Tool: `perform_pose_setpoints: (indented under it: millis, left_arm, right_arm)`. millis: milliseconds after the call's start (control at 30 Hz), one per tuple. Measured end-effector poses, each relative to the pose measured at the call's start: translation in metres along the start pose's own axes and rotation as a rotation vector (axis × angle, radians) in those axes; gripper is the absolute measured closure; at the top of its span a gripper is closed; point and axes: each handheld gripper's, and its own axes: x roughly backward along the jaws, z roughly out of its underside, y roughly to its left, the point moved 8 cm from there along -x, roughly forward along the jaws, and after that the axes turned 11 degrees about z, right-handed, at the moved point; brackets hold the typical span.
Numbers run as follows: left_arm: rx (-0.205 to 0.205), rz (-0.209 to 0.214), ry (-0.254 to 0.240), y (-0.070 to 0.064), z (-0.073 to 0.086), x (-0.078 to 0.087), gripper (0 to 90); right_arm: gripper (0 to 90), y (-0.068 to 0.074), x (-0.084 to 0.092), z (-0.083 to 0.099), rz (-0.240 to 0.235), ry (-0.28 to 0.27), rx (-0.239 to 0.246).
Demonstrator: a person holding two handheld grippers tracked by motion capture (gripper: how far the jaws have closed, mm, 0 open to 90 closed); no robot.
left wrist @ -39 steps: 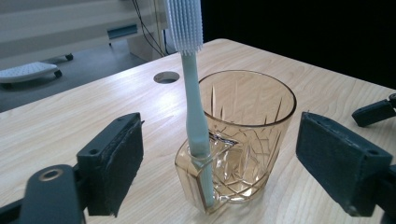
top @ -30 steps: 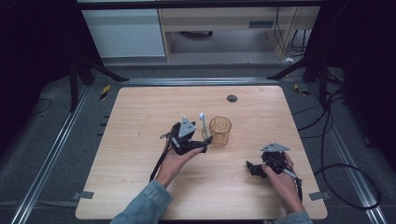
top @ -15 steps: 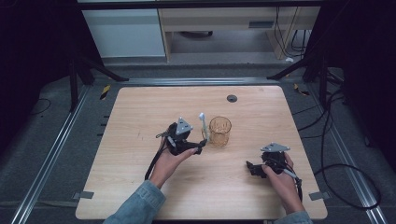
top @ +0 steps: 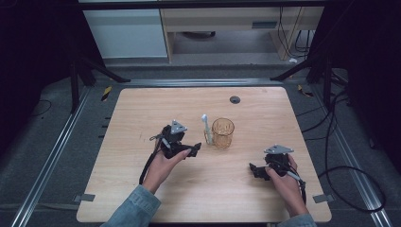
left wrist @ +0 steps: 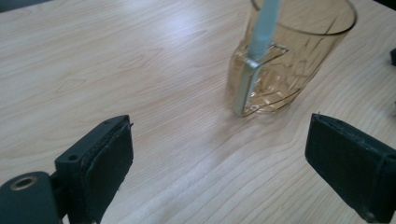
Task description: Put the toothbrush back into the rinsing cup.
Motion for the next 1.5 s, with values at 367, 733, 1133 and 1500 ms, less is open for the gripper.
perform_pose_setpoints:
  millis: [367,733,1133,1500]
  left_arm:
    - [0.078,-0.076,0.062,0.051,0.027,0.022,8.0]
    - [0.139,-0.119,0.089,0.088,0.05,0.037,9.1]
    - [0.191,-0.188,0.143,0.123,0.082,0.05,9.7]
    - [0.227,-0.232,0.126,0.156,0.103,0.066,8.2]
  right_arm:
    - [2.9,0.0,0.0,0.0,0.001,0.001,0.0]
    - [2.9,0.0,0.0,0.0,0.002,0.001,-0.001]
    - [2.9,0.0,0.0,0.0,0.0,0.001,-0.001]
    - [2.9,0.0,0.0,0.0,-0.001,0.0,0.0]
